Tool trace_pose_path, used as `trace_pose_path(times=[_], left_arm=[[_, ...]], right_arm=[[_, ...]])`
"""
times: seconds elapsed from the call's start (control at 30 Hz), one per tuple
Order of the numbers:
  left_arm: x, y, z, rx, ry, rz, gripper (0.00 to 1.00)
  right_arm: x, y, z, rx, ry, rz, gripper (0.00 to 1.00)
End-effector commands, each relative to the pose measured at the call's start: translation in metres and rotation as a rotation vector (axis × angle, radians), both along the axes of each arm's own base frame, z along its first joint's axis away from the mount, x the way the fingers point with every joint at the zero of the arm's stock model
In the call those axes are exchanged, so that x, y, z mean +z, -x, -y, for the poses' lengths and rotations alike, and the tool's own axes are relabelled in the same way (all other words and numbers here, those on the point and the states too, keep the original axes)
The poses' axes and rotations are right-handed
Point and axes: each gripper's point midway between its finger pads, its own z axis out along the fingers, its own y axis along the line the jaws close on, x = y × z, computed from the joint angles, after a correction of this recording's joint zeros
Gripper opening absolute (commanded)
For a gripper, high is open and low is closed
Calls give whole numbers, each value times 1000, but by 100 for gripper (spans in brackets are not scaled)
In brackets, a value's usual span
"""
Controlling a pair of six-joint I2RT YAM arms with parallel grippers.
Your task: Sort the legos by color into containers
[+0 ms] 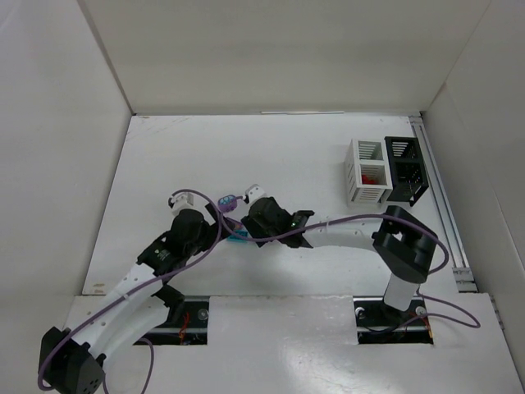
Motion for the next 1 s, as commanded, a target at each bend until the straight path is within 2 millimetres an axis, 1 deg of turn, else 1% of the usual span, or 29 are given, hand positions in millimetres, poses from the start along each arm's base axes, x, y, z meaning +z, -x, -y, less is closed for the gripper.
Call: trace_pose_path(times=[0.0, 0.07, 0.1, 0.13, 0.17, 0.2, 0.23, 0.27, 0.3, 0.33, 0.37, 0.47, 0.5, 0.53, 0.57, 0.6, 0.67, 0.7, 0.77, 0.83, 0.87, 0.9, 0.93, 0.97], left_arm=[[-6, 3, 0, -5, 4, -9, 99], [-8, 3, 2, -19, 1, -14, 99], [-10, 3, 1, -19, -5, -24, 99], [-9, 2, 2, -20, 0, -16, 99], [-12, 2, 2, -19, -7, -27, 99], [-14, 2, 2, -25, -19, -34, 99], [-12, 2, 4, -32, -8, -28, 99], [-12, 2, 4, -32, -8, -27, 99], [-13, 0, 5, -32, -9, -29, 99], [-13, 0, 5, -32, -9, -29, 99], [-14, 1, 4, -38, -16, -26, 99], [-14, 1, 4, -38, -16, -26, 99], [-14, 1, 4, -38, -16, -26, 99], [-14, 1, 4, -38, -16, -26, 99], [-14, 1, 4, -38, -16, -26, 99], [-11, 0, 5, -38, -10, -17, 99], [-13, 2, 4, -38, -15, -25, 99], [-13, 2, 4, -38, -15, -25, 99], [-13, 2, 4, -38, -15, -25, 99], [-13, 2, 4, -38, -15, -25, 99], [-13, 2, 3, -44, -22, -23, 99], [-13, 2, 3, -44, -22, -23, 99], [-13, 2, 3, -44, -22, -23, 99], [-13, 2, 3, -44, -22, -23, 99]], right_arm=[[32, -18, -25, -63, -125, 52, 71], [24, -19, -28, -77, -124, 36, 67], [24, -19, -28, -77, -124, 36, 65], [19, -18, -28, -84, -120, 27, 65], [17, -18, -31, -77, -120, 20, 65], [20, -18, -35, -67, -133, 14, 65], [14, -18, -39, -60, -127, 3, 65], [14, -18, -39, -60, -126, 3, 65], [7, -16, -40, -50, -119, -13, 67], [11, -15, -45, -39, -135, -18, 67], [6, -15, -45, -40, -124, -23, 68], [5, -12, -47, -24, -131, -39, 71], [1, -11, -44, -16, -115, -38, 71], [6, -11, -44, -9, -118, -29, 72], [1, -10, -41, -10, -108, -35, 72], [8, -10, -41, -1, -112, -23, 72], [9, -10, -38, 23, -93, -7, 72], [14, -10, -38, 31, -96, 3, 70], [14, -9, -35, 37, -89, 6, 64], [13, -6, -37, 52, -96, -8, 60], [9, -2, -37, 65, -95, -24, 58], [9, -1, -38, 71, -98, -29, 53], [9, 1, -39, 81, -103, -38, 51], [13, 1, -40, 81, -111, -33, 49]])
